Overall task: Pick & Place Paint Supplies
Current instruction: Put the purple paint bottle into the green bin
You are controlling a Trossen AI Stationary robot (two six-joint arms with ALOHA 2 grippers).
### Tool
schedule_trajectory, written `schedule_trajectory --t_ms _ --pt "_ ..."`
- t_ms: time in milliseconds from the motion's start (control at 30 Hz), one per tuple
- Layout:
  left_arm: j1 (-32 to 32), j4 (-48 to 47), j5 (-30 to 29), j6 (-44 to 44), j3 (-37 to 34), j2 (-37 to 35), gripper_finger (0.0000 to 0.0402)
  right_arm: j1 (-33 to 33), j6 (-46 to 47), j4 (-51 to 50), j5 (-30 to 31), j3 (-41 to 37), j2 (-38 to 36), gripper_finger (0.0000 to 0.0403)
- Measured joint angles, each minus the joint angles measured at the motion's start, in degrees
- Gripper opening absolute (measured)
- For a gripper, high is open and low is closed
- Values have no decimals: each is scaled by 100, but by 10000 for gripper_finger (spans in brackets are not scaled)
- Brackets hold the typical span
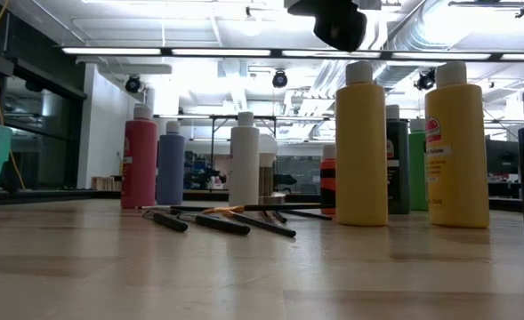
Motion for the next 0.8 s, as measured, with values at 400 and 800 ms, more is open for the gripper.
schedule_trajectory --t_ms 400,800 --pt "-2366 -314 -2115 -3285 -499 2 107 -3 10 7 305 0 0 226" --pt "-4075 212 -3157 -5948 -1060 753 107 -3 -165 52 615 0 -2 226"
